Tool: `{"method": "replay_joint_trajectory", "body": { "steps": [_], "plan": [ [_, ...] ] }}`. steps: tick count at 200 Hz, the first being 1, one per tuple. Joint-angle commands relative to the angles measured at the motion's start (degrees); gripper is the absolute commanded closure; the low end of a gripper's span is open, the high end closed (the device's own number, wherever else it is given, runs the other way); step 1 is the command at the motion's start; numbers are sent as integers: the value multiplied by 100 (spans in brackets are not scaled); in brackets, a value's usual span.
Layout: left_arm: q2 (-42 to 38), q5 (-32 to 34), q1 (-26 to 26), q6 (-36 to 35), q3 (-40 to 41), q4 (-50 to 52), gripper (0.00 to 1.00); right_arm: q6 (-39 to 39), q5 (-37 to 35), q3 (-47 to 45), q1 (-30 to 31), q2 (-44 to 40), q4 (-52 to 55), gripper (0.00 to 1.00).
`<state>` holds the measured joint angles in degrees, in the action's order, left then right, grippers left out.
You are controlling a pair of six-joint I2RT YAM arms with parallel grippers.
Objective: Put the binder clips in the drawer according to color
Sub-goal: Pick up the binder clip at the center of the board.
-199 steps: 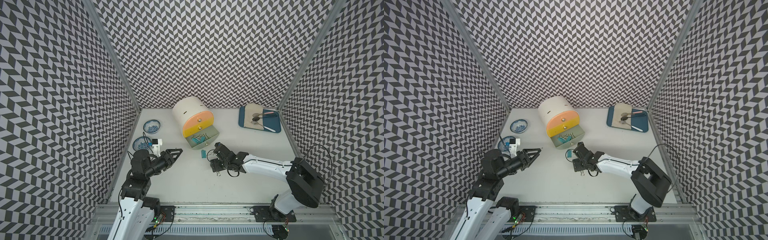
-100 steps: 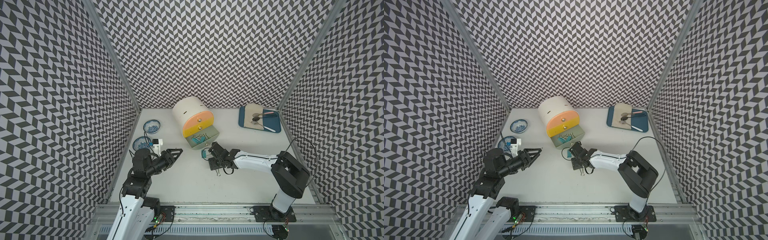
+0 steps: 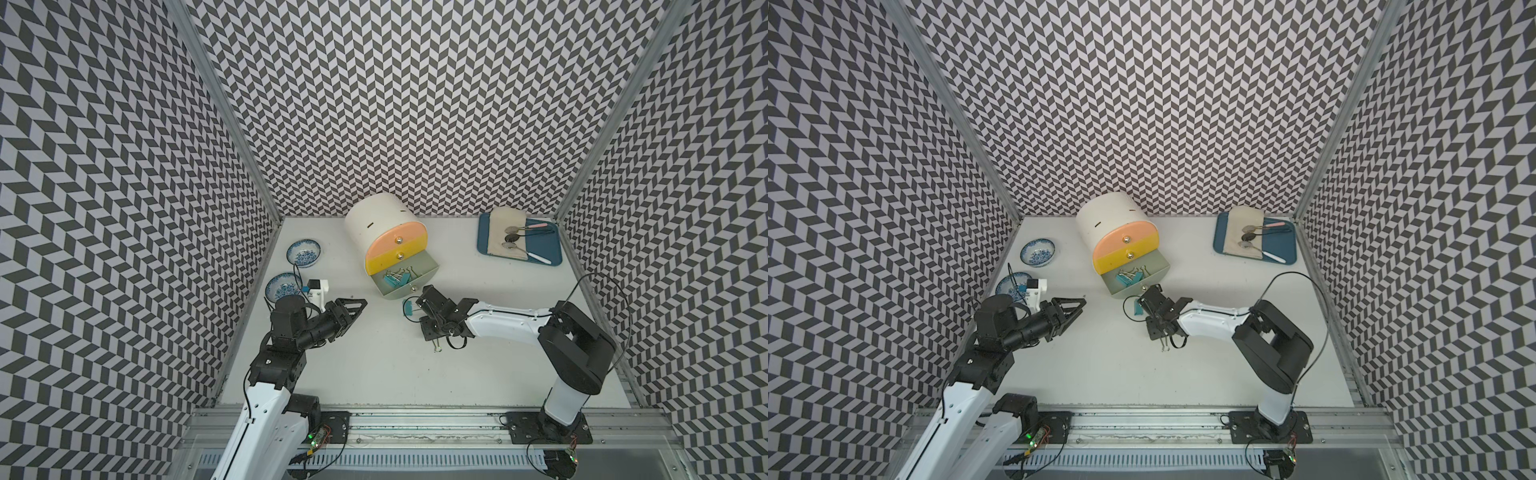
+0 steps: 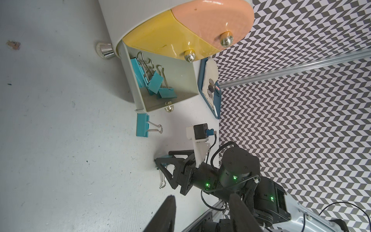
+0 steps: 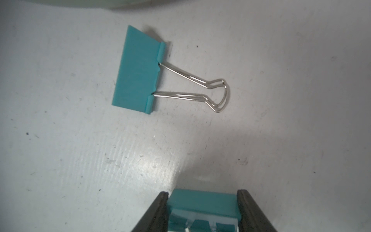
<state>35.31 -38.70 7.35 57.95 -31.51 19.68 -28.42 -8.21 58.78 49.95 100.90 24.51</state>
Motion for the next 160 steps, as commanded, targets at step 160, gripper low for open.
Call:
{"method": "replay_joint_trajectory", "body": {
  "steps": [160],
  "plan": [
    [1514, -242, 72, 53, -327, -1569, 52, 366, 1609, 2511, -2000, -216, 371, 62]
  ]
}}
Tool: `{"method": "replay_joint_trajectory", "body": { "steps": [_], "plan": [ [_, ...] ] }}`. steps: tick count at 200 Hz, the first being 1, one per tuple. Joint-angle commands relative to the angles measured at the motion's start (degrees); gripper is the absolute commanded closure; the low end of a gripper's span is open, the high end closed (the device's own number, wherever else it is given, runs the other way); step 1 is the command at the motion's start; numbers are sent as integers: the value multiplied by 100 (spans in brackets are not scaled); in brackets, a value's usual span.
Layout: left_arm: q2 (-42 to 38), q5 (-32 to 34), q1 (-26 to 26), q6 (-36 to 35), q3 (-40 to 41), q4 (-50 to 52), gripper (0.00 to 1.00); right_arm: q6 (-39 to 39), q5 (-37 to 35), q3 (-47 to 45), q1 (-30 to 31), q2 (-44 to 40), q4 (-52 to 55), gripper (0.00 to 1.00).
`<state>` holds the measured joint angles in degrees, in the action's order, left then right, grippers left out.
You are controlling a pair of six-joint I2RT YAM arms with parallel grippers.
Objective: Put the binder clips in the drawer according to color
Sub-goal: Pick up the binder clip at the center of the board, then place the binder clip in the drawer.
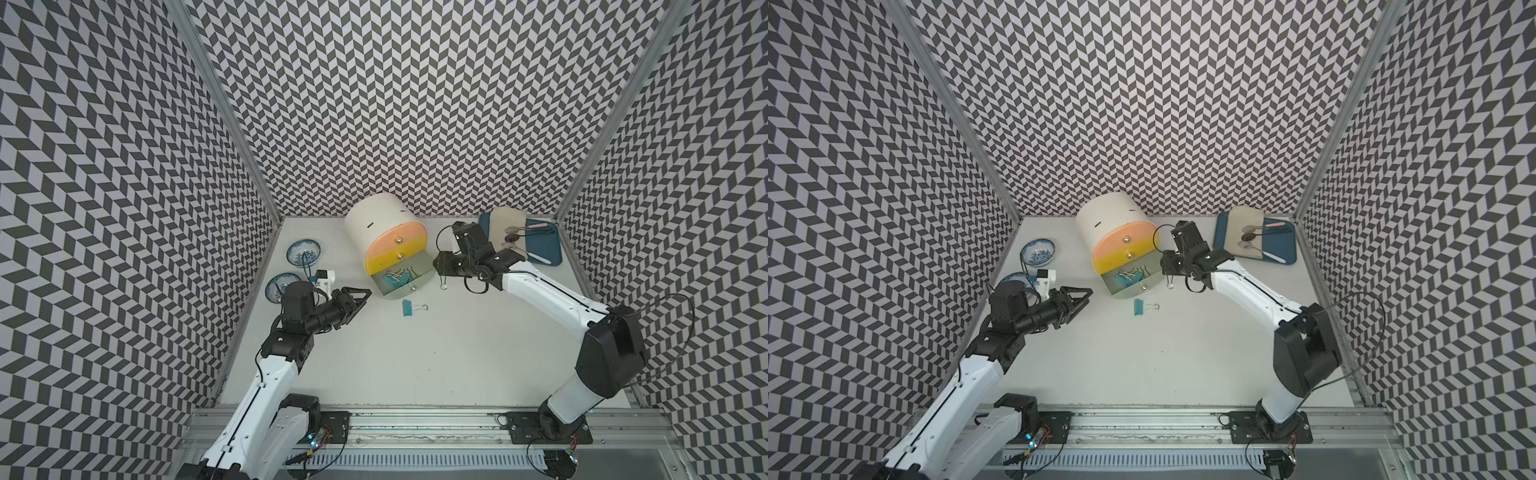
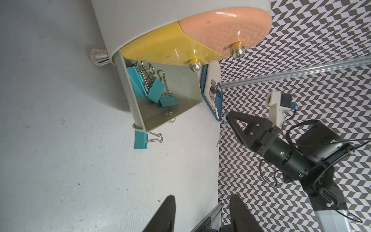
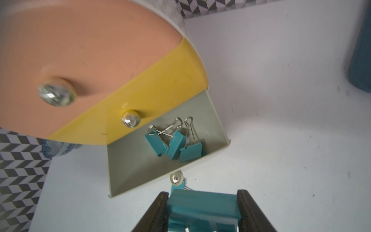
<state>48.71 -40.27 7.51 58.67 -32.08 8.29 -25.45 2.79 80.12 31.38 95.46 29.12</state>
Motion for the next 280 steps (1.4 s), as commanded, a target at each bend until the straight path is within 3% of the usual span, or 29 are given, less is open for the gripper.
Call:
{"method": "replay_joint_trajectory", "body": {
  "steps": [1, 84, 166, 205, 280],
  "plan": [
    [183, -85, 57, -17, -272, -441, 52, 68, 524, 393, -150, 339, -95, 62],
    [1041, 56, 571, 74, -604, -1014, 52, -439, 1419, 1257, -439, 1256, -632, 62],
    [1457, 63, 787, 30, -766, -1161, 53, -549, 1374, 1516, -474, 1694, -860, 59],
    [1526, 44, 787, -14, -816, -1126, 52, -549, 1312, 1523, -485, 1765, -908, 54],
    [1563, -8, 787, -119, -906, -988, 53, -522, 1216, 1507, -494, 1752, -917, 36]
  ]
}}
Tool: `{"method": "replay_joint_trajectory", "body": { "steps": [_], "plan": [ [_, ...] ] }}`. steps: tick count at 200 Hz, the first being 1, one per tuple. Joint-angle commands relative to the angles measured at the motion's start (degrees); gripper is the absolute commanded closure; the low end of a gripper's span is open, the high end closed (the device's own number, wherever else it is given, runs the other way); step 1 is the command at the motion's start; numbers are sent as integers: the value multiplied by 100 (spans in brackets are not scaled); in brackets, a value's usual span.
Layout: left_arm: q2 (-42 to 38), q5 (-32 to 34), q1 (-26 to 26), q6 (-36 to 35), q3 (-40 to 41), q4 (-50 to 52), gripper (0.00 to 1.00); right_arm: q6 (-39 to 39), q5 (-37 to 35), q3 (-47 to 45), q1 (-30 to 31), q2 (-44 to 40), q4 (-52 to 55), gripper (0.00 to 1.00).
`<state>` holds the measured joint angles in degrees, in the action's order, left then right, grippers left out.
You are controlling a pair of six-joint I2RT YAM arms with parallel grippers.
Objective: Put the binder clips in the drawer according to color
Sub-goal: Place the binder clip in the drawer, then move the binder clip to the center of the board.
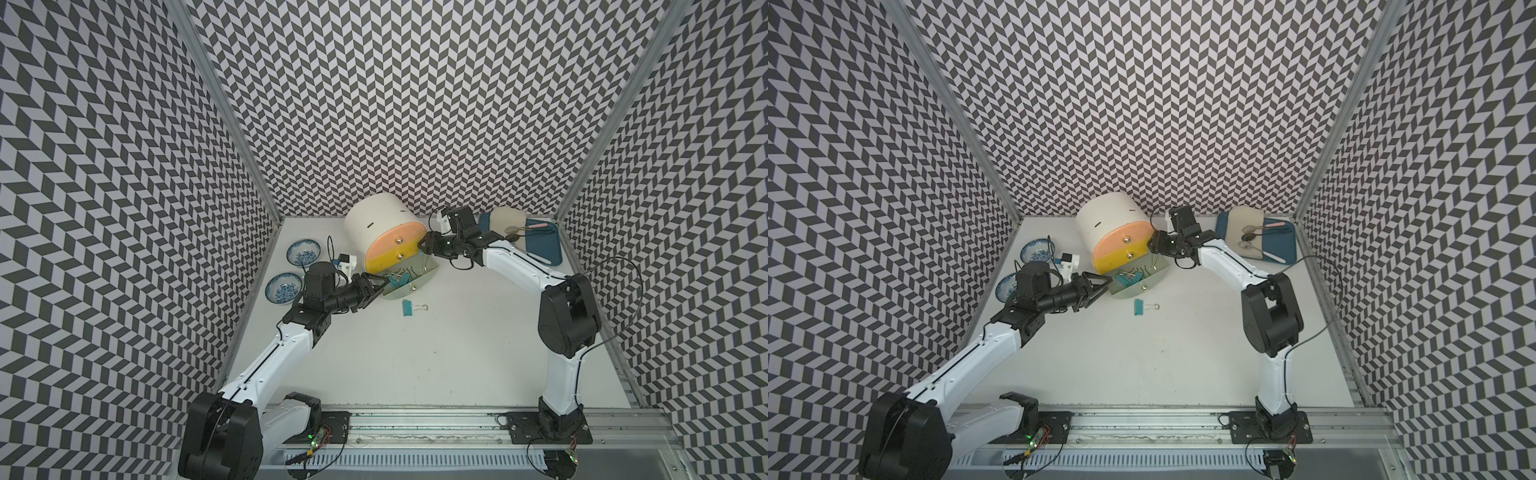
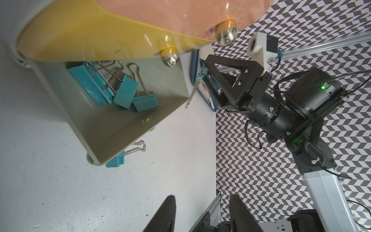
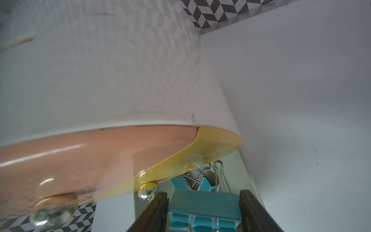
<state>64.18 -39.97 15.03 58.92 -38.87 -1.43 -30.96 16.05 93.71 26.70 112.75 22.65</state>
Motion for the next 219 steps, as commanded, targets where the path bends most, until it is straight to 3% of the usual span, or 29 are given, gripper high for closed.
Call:
{"method": "replay_joint_trajectory", "body": {
  "steps": [1, 64, 115, 155, 206, 219],
  "plan": [
    [15, -43, 35, -148, -226, -15, 53, 29, -111, 147, -30, 21, -266, 36],
    [-98, -19, 19, -178, -261, 68, 53, 93, -302, -173, -50, -363, -270, 32],
    [-351, 84, -76, -279, -273, 276, 53, 314, -425, -1367, -50, -1207, -536, 43],
    [-601, 127, -223, -315, -202, 442, 53, 282, -308, -2614, -17, -1891, -959, 60],
    [-945, 165, -367, -403, -94, 778, 53, -219, 91, -3912, 265, -2110, -1825, 100],
    [-1057, 161, -412, -407, -31, 872, 53, -396, 190, -4113, 363, -2063, -2113, 100]
  ]
}}
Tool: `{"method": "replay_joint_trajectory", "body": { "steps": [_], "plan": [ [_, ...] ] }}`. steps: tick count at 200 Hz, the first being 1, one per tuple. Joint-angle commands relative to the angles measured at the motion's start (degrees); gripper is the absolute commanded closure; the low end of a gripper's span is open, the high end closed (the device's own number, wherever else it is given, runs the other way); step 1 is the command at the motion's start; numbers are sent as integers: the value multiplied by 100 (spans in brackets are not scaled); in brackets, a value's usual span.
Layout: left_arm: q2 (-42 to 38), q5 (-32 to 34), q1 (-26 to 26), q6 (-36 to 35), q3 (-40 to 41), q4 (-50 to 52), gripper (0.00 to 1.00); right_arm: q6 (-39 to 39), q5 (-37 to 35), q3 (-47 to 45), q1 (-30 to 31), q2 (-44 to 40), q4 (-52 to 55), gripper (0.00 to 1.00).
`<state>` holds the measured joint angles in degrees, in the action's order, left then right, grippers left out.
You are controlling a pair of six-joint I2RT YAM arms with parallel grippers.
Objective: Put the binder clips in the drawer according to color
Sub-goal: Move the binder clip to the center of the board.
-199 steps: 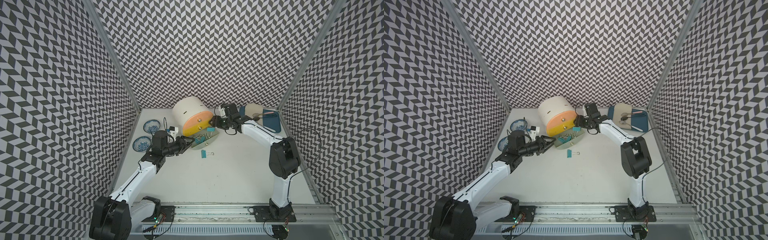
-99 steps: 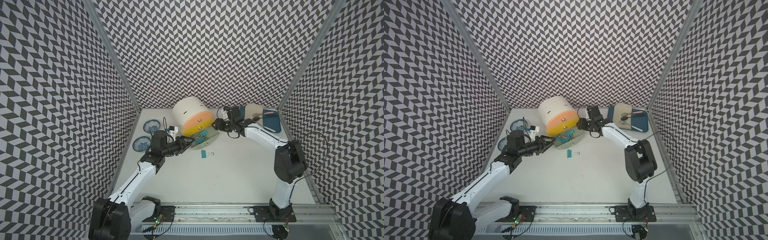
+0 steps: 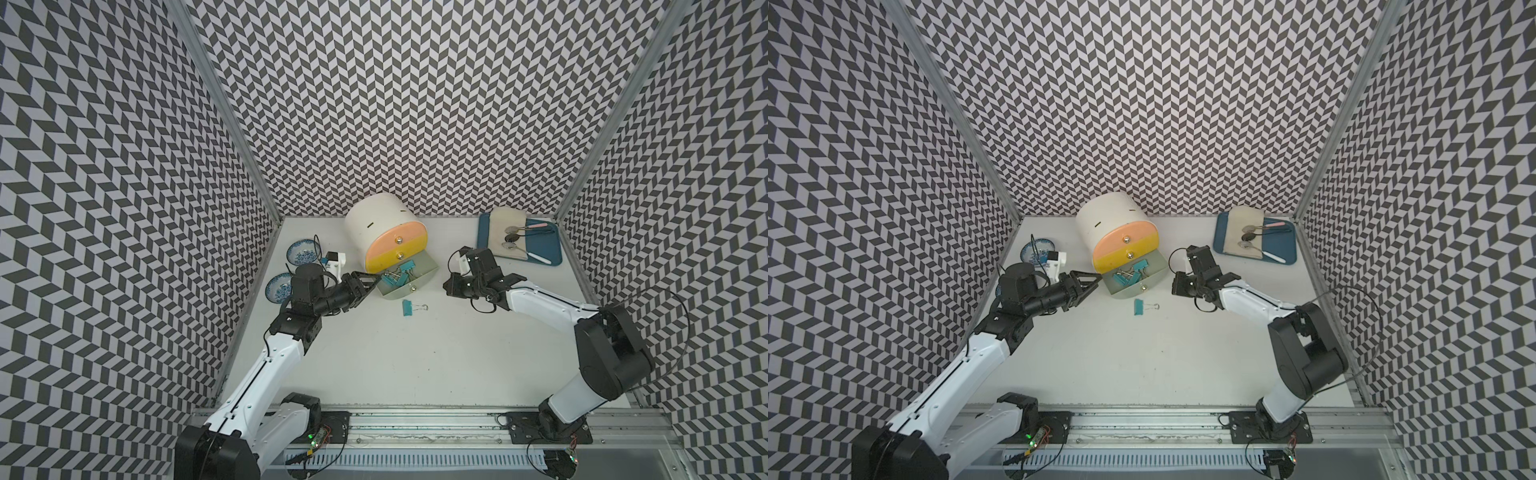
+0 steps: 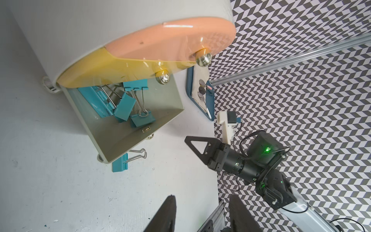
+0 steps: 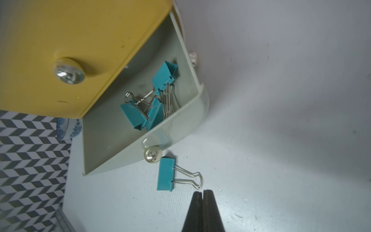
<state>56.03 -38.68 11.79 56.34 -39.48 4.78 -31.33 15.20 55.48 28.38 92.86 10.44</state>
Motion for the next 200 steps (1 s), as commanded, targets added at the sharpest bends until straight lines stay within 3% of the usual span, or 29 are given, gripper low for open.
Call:
{"method": "replay_joint_trajectory", "body": {
  "steps": [1, 49, 113, 200],
  "plan": [
    [-250, 34, -93, -149, 34, 256, 53, -371, 283, -296, 207, -65, -906, 100],
    [-631, -40, -315, -241, 158, 647, 53, -804, 518, -447, 531, 390, -1609, 100],
    [-945, -182, -631, -395, 204, 1058, 53, -918, 527, -310, 625, 871, -1742, 100],
    [-971, -199, -669, -544, 83, 1319, 53, -962, 407, -251, 625, 1178, -1824, 100]
  ]
}}
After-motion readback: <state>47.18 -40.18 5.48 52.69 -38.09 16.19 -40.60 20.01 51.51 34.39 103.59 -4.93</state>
